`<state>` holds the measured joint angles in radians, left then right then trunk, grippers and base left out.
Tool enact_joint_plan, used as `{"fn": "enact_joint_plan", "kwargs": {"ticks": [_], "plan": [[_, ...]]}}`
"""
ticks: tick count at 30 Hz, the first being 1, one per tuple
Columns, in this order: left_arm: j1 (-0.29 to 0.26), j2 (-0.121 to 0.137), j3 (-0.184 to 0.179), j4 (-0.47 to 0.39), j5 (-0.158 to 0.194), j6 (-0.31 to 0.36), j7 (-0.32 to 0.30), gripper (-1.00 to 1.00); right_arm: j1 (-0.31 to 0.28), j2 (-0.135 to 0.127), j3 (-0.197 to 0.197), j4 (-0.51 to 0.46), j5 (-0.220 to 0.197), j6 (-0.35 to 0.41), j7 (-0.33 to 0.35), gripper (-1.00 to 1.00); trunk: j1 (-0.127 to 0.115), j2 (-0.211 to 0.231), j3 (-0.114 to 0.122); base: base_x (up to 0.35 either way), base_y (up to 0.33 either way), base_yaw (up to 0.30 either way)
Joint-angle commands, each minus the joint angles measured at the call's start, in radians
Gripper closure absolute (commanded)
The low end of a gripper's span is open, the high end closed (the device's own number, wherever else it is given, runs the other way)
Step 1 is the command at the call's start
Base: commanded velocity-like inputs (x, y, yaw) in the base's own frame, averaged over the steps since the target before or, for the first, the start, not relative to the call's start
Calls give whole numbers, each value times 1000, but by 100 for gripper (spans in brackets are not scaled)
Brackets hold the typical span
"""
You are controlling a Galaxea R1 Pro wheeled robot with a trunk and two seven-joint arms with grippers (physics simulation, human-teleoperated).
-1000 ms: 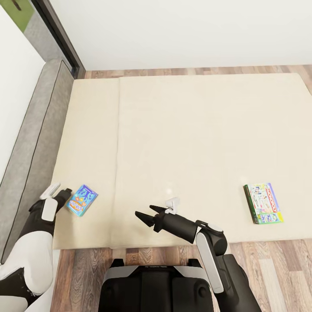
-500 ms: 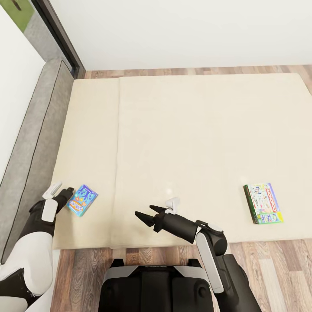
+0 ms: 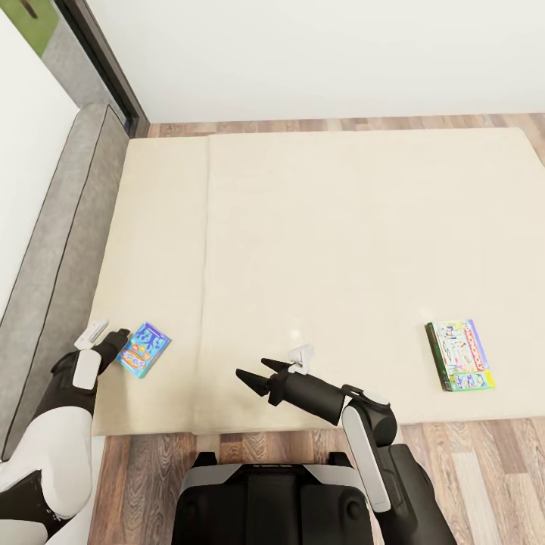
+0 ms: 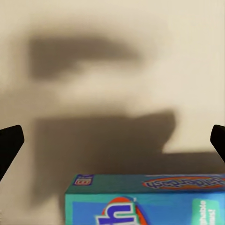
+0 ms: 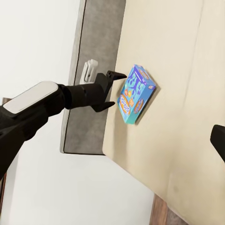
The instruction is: Put all the toys in the child's room - the three board games (two on the bed and one on the table), the two jigsaw puzzles on the table, and the tennis ball on the table - inside the toy box on the table in the child's room.
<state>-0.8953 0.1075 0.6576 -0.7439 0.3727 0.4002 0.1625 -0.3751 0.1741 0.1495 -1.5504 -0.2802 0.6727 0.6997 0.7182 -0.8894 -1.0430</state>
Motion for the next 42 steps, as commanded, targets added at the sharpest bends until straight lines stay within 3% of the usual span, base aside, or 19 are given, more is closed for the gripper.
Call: {"fn": "enact_joint_plan", "kwargs": {"ticks": [1, 6, 22, 42], "plan": [[0, 0, 0, -2, 11, 5, 6, -100, 0, 0, -1, 0, -5, 7, 0, -100, 0, -1, -1, 0, 0, 0], [1, 0, 1, -1, 21, 7, 6, -100, -1, 0, -1, 0, -5, 7, 0, -100, 0, -1, -1, 0, 0, 0], [10, 1, 2, 3, 141, 50, 6, -100, -1, 0, -1, 0, -5, 7, 0, -100, 0, -1, -1, 0, 0, 0], [22, 0, 14, 3, 153, 55, 8, -100, 0, 0, -1, 0, -5, 7, 0, -100, 0, -1, -1, 0, 0, 0]]}}
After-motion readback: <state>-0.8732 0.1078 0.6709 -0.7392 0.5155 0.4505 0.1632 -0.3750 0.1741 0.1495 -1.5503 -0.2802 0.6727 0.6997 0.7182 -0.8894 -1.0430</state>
